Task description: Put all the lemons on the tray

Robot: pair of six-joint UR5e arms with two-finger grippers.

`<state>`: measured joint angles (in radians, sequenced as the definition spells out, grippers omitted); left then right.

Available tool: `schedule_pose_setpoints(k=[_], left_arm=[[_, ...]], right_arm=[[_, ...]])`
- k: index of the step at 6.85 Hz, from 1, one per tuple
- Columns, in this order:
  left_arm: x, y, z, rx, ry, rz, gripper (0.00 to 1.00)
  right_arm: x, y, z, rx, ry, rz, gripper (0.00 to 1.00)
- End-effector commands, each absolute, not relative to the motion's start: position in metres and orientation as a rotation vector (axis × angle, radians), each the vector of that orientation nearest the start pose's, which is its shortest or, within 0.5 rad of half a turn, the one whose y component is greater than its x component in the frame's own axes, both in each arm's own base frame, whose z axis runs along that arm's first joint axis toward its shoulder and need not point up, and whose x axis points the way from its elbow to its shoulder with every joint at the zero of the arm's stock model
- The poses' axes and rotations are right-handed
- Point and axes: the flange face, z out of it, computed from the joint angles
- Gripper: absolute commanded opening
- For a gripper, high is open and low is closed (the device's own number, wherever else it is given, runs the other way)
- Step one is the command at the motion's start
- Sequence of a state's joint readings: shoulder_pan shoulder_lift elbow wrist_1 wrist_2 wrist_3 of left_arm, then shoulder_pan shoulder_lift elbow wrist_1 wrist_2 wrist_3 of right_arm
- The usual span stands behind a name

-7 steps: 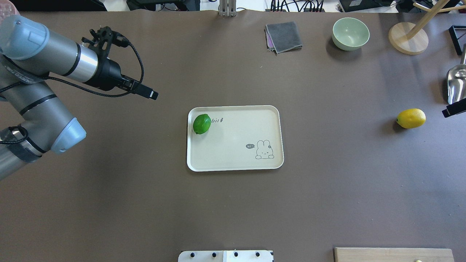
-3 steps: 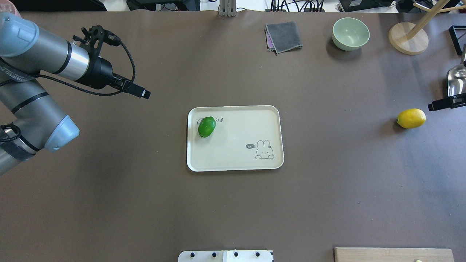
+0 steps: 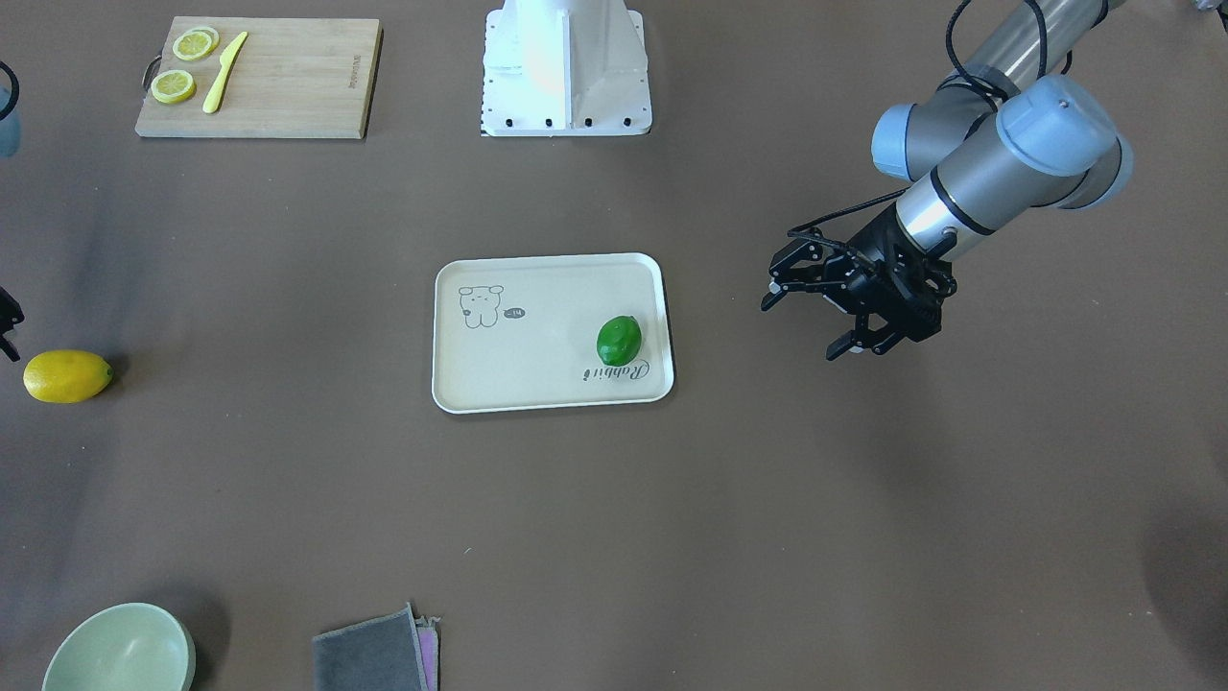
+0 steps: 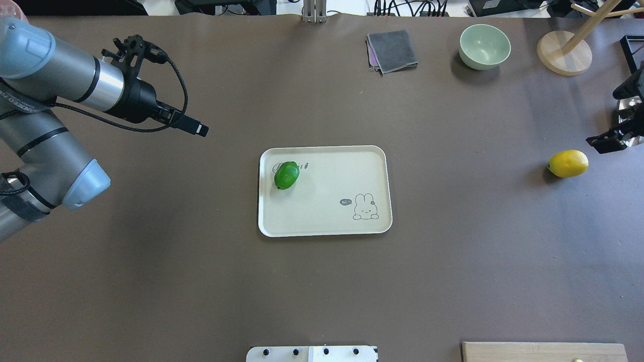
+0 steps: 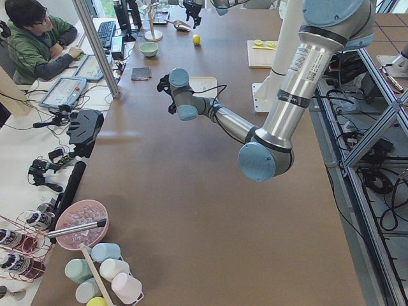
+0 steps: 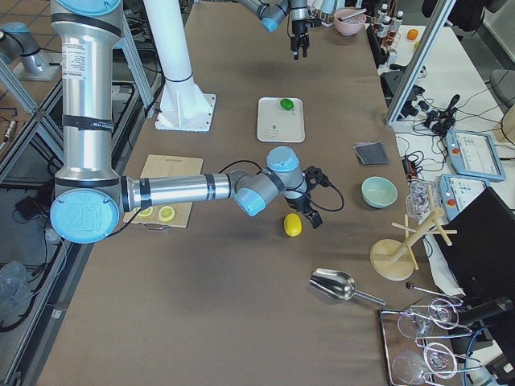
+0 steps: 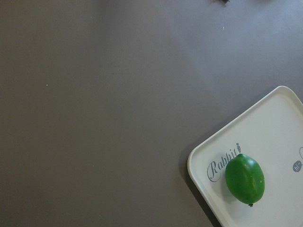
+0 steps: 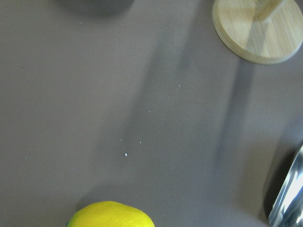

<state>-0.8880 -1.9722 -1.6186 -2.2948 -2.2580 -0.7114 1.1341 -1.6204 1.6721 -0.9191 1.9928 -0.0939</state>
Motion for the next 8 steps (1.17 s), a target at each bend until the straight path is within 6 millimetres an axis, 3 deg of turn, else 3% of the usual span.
schedule_pose_setpoints(k=[1, 2, 3, 6, 8], left_arm=[[0.342, -0.532, 0.322, 0.473, 1.184, 0.378, 0.99], [0.341, -0.532, 0.322, 0.475, 1.184, 0.377, 0.99], [0.341, -0.532, 0.322, 0.475, 1.184, 0.377, 0.99], [0.34, -0.53, 0.322, 0.477, 1.186, 0.377, 0.99], [0.339, -0.53, 0.322, 0.477, 1.186, 0.377, 0.99]], right_arm=[[-0.163, -0.486, 0.575, 0.687, -0.456, -0.971, 0.99], [-0.191, -0.478, 0.573, 0.684, -0.471, -1.031, 0.99], [-0.198, -0.474, 0.573, 0.681, -0.479, -1.049, 0.99], [-0.199, -0.48, 0.586, 0.705, -0.376, -1.176, 0.99], [-0.199, -0.48, 0.61, 0.657, -0.364, -1.174, 0.99]])
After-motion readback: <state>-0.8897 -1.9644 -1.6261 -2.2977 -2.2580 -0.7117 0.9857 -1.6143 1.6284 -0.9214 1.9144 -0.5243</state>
